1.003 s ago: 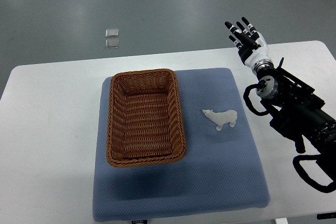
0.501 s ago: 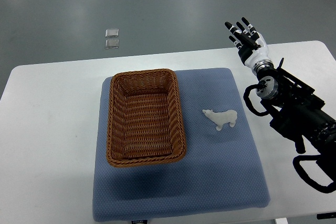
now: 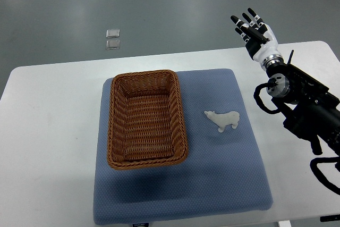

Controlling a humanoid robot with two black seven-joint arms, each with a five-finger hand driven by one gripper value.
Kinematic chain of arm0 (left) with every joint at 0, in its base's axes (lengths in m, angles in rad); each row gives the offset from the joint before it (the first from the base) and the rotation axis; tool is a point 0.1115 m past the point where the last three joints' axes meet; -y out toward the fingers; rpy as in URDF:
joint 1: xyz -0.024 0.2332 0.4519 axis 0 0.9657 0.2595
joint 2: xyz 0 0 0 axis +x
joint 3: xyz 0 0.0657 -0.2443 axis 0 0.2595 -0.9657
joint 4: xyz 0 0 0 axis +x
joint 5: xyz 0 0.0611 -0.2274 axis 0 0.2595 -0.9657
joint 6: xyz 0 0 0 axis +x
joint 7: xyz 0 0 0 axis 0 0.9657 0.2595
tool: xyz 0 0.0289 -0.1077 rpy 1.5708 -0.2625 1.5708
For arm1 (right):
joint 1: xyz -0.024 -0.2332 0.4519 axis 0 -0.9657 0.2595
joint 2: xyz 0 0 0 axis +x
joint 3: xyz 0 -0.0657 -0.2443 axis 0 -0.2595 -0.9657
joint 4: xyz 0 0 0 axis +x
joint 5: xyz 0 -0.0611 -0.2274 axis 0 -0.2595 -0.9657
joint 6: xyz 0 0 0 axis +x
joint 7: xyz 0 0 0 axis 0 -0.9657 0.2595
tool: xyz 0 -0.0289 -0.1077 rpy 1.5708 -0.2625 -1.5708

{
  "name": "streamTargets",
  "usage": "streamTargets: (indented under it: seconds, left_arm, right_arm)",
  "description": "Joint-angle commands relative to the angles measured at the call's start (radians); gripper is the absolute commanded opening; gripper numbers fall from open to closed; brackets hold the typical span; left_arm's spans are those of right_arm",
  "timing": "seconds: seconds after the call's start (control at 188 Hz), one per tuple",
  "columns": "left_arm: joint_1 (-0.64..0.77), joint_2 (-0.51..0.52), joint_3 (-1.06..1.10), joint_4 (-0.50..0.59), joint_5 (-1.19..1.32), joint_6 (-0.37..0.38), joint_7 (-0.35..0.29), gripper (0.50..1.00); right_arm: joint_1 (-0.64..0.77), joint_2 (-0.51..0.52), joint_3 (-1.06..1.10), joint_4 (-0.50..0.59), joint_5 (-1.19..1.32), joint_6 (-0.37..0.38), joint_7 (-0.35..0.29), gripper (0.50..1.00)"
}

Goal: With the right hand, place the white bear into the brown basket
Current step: 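Reach the right hand down over the white polar bear figurine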

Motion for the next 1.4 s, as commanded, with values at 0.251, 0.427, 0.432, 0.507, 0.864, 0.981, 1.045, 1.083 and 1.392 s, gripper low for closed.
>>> streamTargets:
  seconds: [0.251,0.427,0.432,0.507,0.864,0.981,1.045,1.083,1.392]
  left_arm:
    - [-0.001,0.000,0.000,0.000,0.000,0.000,0.000,1.000]
    - [-0.001,0.000,-0.002,0.000,0.000,0.000,0.000,1.000]
    - [-0.001,0.000,-0.002,0.000,0.000,0.000,0.000,1.000]
    - [-0.001,0.000,-0.002,0.000,0.000,0.000,0.000,1.000]
    - [-0.001,0.000,-0.002,0.000,0.000,0.000,0.000,1.000]
    - [-0.001,0.000,0.000,0.000,0.000,0.000,0.000,1.000]
    - [-0.001,0.000,0.000,0.000,0.000,0.000,0.000,1.000]
    - [-0.001,0.000,0.000,0.000,0.000,0.000,0.000,1.000]
    - [-0.001,0.000,-0.002,0.000,0.000,0.000,0.000,1.000]
  right_arm:
    - [0.130,-0.206,-0.432,0.186,-0.195,-0.074,-0.003,0.917]
    - [0.238,-0.316,-0.645,0.236,-0.411,-0.008,-0.003,0.919]
    - [0.238,-0.316,-0.645,0.236,-0.411,-0.008,-0.003,0.919]
    - [0.279,-0.367,-0.710,0.289,-0.521,0.051,-0.003,0.919]
    - [0.574,-0.517,-1.049,0.566,-0.963,0.209,-0.012,0.917]
    - [0.647,-0.519,-1.127,0.618,-0.988,0.225,-0.019,0.917]
    - [0.663,-0.519,-1.129,0.626,-0.986,0.249,-0.024,0.919]
    - [0.664,-0.517,-1.129,0.632,-0.988,0.263,-0.024,0.919]
    - [0.614,-0.485,-1.127,0.674,-0.983,0.277,-0.119,0.919]
